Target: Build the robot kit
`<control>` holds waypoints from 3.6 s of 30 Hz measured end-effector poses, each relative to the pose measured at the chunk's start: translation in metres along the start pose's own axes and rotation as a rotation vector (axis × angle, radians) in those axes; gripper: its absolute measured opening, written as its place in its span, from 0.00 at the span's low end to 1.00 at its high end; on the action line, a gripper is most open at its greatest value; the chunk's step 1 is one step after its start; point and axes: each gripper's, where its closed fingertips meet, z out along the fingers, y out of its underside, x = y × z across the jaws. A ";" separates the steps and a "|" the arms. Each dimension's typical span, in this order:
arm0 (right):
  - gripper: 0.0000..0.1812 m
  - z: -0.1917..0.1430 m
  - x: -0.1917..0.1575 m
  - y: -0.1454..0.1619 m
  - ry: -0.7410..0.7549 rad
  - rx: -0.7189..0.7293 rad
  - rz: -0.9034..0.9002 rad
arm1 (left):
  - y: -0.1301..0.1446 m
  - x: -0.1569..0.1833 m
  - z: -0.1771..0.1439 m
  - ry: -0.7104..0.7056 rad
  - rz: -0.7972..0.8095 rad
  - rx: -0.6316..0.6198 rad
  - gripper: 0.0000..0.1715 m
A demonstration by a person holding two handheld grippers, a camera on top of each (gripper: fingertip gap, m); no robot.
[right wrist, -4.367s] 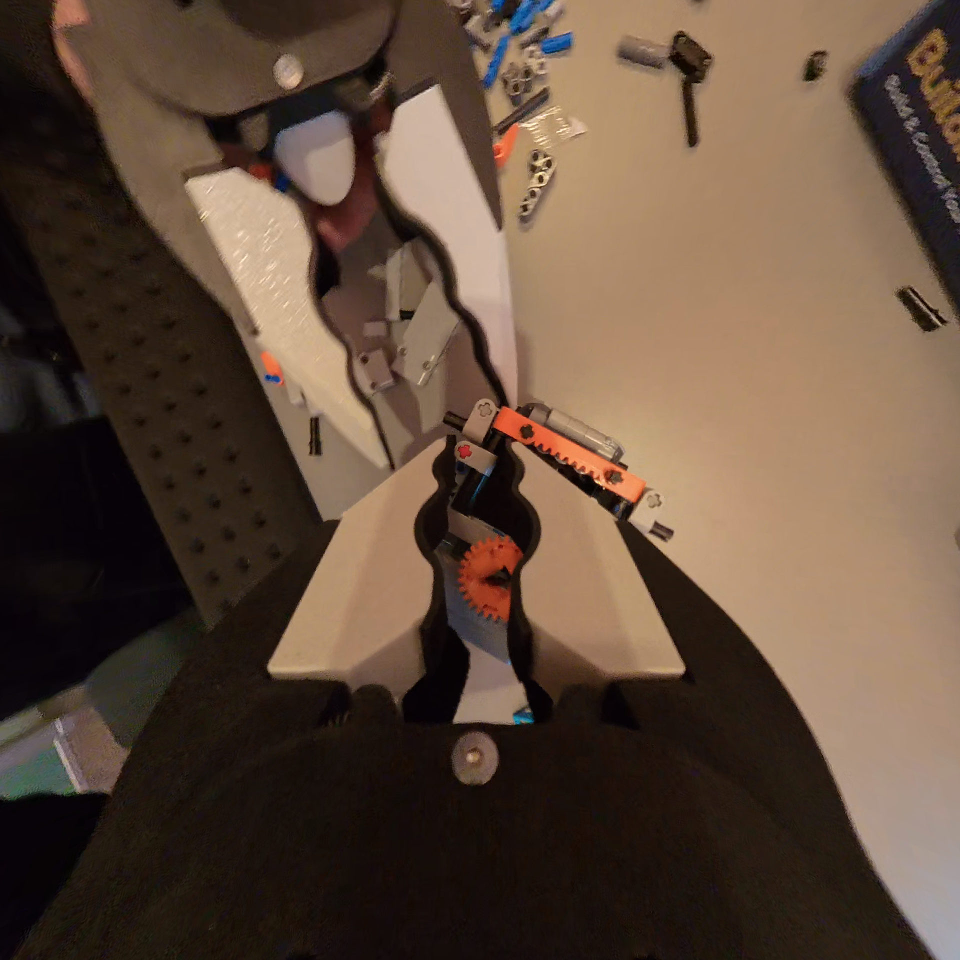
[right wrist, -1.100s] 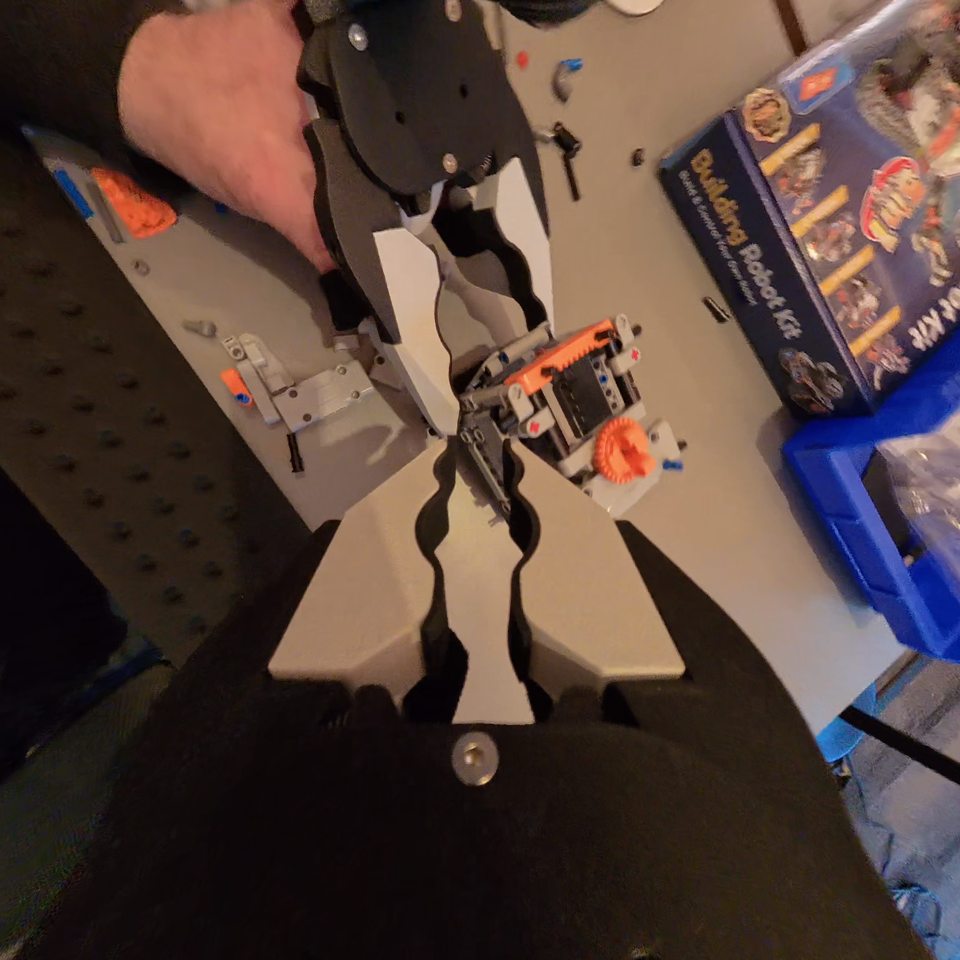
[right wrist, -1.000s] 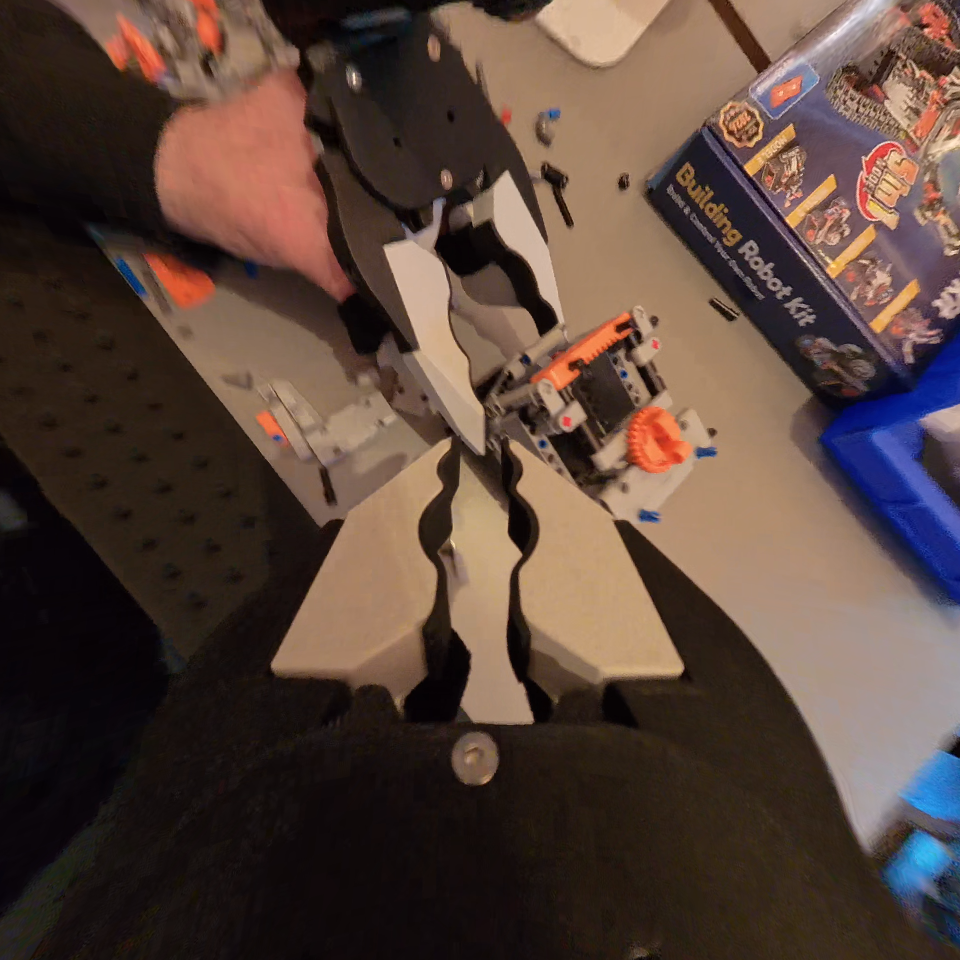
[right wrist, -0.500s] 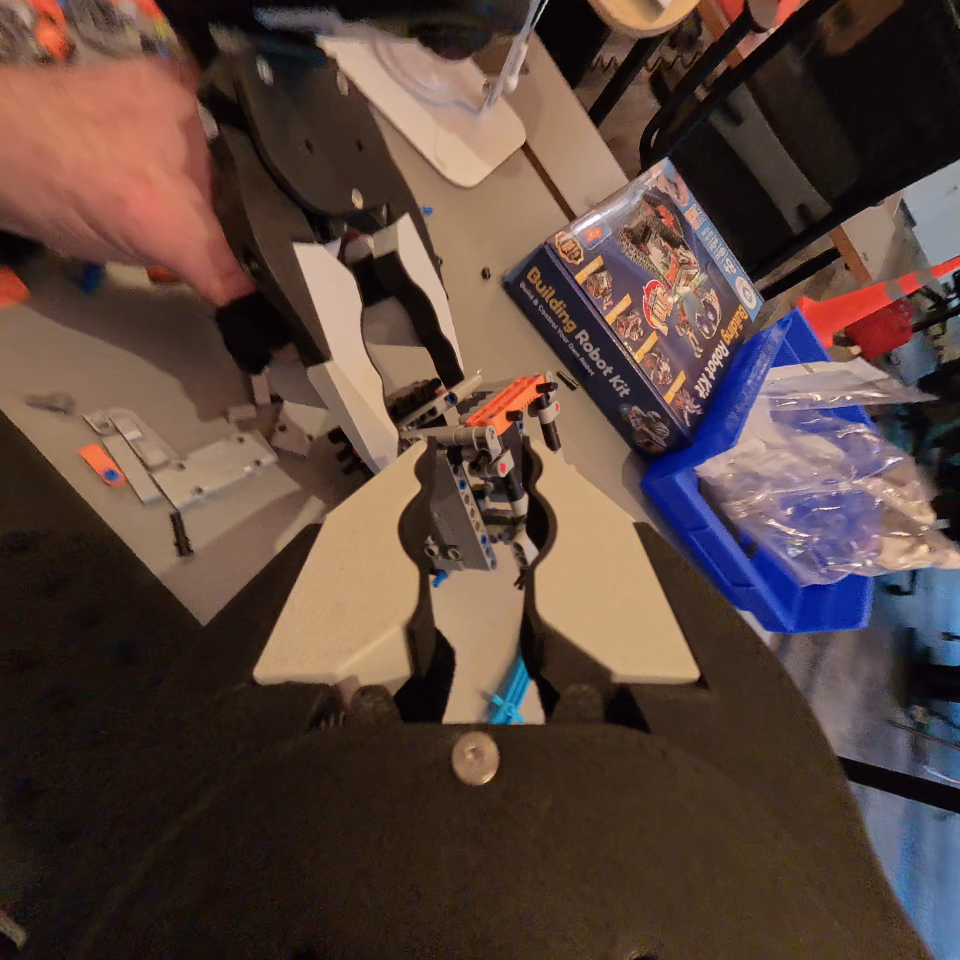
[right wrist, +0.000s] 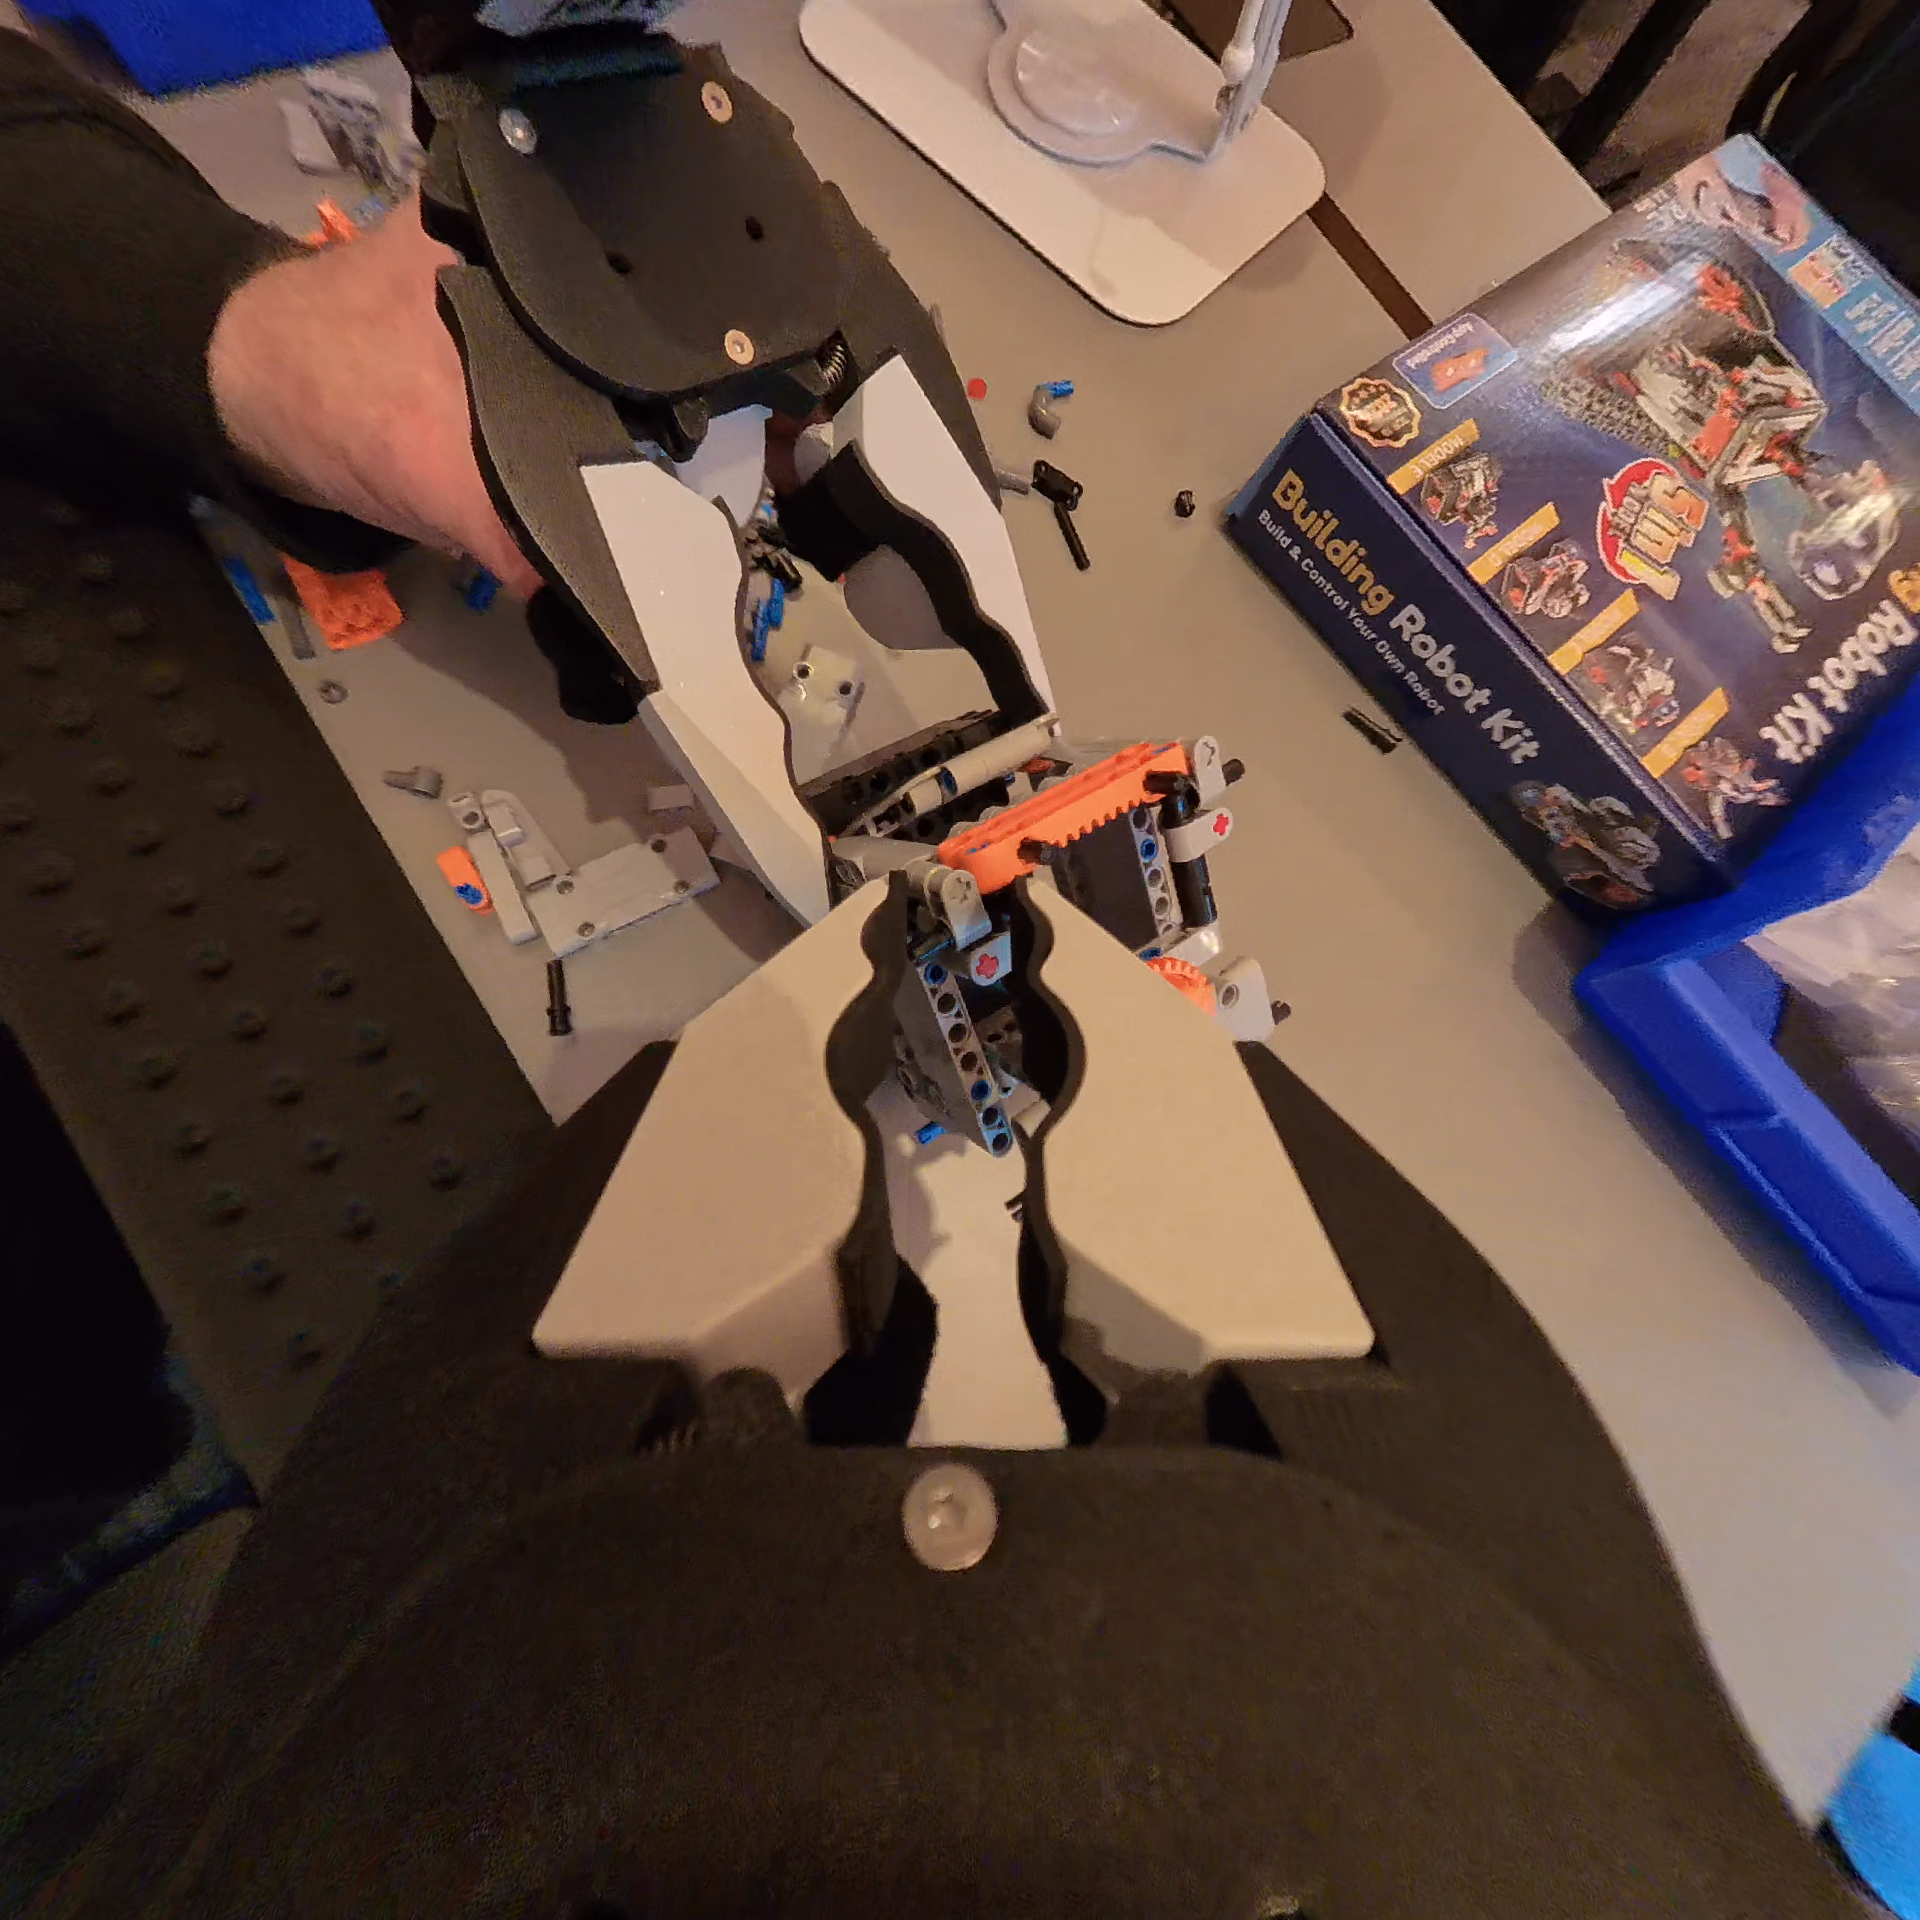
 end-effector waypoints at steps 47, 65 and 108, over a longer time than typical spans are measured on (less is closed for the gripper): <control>0.06 0.023 -0.009 0.024 -0.212 -0.296 -0.333 | -0.010 -0.004 -0.015 0.114 0.204 -0.291 0.46; 0.14 0.025 -0.013 0.021 -0.223 -0.255 -0.272 | 0.001 -0.012 -0.010 -0.017 0.342 -0.326 0.49; 0.06 0.031 -0.007 0.040 -0.119 -0.223 -0.376 | 0.014 -0.007 0.010 0.088 0.264 -0.393 0.63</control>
